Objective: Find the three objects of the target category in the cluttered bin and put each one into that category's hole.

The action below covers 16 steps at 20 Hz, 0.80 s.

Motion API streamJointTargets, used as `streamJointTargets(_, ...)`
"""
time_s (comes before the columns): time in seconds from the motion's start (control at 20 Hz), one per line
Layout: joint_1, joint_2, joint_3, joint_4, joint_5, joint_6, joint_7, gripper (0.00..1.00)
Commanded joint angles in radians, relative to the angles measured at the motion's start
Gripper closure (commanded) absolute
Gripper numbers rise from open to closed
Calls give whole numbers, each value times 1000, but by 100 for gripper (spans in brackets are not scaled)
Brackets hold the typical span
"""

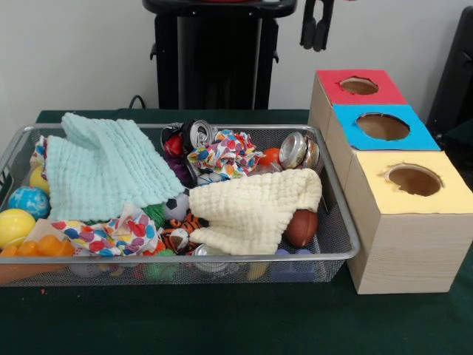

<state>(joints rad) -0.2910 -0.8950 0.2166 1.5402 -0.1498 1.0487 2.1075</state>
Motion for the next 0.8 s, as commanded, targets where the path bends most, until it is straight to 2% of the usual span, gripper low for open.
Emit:
streamJointTargets(0.05,-134,60,110,-293,-106,176,-362,100)
streamJointTargets(0.3,-219,77,164,-372,-148,236,-465,100)
streamJointTargets(0.35,-241,84,186,-385,-153,244,-475,0)
streamJointTargets(0.55,-263,112,196,-439,-163,273,-488,0)
streamJointTargets(0.8,-294,183,224,-493,-171,205,-524,0)
